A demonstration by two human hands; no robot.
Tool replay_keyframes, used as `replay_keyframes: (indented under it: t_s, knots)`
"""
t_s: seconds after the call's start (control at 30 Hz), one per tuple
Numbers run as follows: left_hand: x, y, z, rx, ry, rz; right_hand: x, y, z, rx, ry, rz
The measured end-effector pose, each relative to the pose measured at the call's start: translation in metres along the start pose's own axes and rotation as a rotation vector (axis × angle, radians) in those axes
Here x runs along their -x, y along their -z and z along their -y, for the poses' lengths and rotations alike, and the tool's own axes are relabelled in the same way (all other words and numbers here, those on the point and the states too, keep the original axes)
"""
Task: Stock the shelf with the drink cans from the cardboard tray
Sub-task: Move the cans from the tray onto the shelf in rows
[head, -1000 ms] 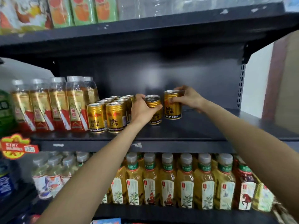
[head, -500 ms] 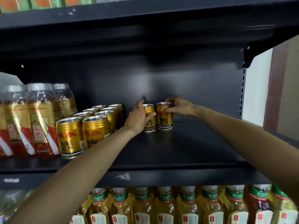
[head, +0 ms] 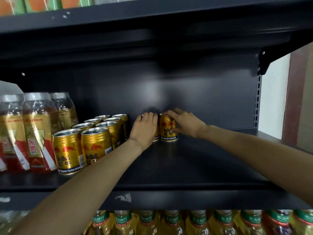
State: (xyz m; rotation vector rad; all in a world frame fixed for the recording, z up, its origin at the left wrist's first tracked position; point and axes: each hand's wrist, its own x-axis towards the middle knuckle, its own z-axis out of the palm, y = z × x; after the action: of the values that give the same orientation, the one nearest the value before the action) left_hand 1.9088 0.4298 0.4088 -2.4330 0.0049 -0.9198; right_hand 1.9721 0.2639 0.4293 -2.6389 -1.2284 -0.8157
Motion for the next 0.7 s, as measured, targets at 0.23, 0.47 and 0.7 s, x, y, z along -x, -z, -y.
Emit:
replay_keyframes:
  t_s: [0.23,0.47,0.7]
  knots:
    - [-0.004,-0.018,0.01,-0.038,0.123,0.064,-0.027,-0.018,0.016,0.096,-0.022,-0.034]
    - [-0.005,-0.025,0.013,0.004,0.214,0.112,-0.045,-0.029,0.027,0.101,-0.022,-0.031]
    - [-0.003,-0.023,0.013,0.094,0.245,0.135,-0.045,-0.028,0.03,0.084,-0.035,0.02]
